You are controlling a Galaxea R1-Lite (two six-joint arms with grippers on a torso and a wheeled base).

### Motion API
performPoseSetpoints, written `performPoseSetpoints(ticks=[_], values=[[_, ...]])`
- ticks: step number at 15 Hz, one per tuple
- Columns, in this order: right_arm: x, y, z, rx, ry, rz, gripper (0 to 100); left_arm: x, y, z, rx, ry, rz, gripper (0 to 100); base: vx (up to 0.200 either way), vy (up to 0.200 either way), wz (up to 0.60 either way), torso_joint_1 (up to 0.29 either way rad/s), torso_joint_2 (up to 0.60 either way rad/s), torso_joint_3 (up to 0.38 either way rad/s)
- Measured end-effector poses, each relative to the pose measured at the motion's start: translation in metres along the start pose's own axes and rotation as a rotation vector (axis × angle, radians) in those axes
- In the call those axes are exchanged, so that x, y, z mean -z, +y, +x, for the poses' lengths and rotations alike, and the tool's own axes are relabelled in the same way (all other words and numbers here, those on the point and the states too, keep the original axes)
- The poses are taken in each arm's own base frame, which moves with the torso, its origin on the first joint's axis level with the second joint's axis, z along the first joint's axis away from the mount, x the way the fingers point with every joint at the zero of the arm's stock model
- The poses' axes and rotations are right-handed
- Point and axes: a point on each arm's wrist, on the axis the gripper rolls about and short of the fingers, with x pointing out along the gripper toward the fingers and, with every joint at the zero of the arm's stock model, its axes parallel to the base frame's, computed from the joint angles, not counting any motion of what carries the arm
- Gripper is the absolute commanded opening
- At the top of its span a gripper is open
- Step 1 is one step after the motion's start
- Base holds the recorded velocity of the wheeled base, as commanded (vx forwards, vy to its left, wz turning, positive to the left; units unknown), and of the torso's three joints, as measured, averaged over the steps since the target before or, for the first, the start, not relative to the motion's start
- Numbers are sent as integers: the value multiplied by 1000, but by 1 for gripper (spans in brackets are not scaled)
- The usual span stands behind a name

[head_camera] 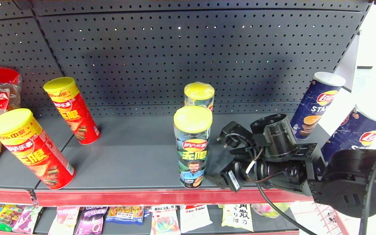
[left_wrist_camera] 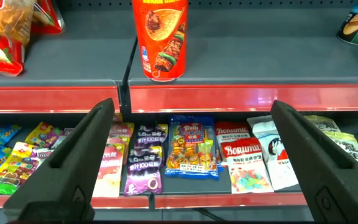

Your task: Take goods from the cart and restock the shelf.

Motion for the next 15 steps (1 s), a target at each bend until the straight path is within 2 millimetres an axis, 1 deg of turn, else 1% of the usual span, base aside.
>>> performPoseSetpoints(ticks=[3, 5, 6, 8, 9, 10, 12, 13, 15], values=[[1, -2, -5, 4, -3, 4, 100, 0, 0, 0, 0, 0, 0, 100, 0, 0, 0, 0, 0, 0], [2, -3, -18, 5, -21, 7, 100, 0, 0, 0, 0, 0, 0, 100, 0, 0, 0, 0, 0, 0], [2, -4, -29, 4, -37, 9, 100, 0, 0, 0, 0, 0, 0, 100, 0, 0, 0, 0, 0, 0], [6, -7, -61, -3, -91, 13, 100, 0, 0, 0, 0, 0, 0, 100, 0, 0, 0, 0, 0, 0], [10, -8, -80, -16, -122, 14, 100, 0, 0, 0, 0, 0, 0, 100, 0, 0, 0, 0, 0, 0], [20, -9, -102, -38, -155, 16, 100, 0, 0, 0, 0, 0, 0, 100, 0, 0, 0, 0, 0, 0], [48, -13, -146, -86, -214, 19, 100, 0, 0, 0, 0, 0, 0, 100, 0, 0, 0, 0, 0, 0], [66, -17, -169, -96, -239, 21, 100, 0, 0, 0, 0, 0, 0, 100, 0, 0, 0, 0, 0, 0], [105, -24, -208, -27, -277, 61, 100, 0, 0, 0, 0, 0, 0, 100, 0, 0, 0, 0, 0, 0]])
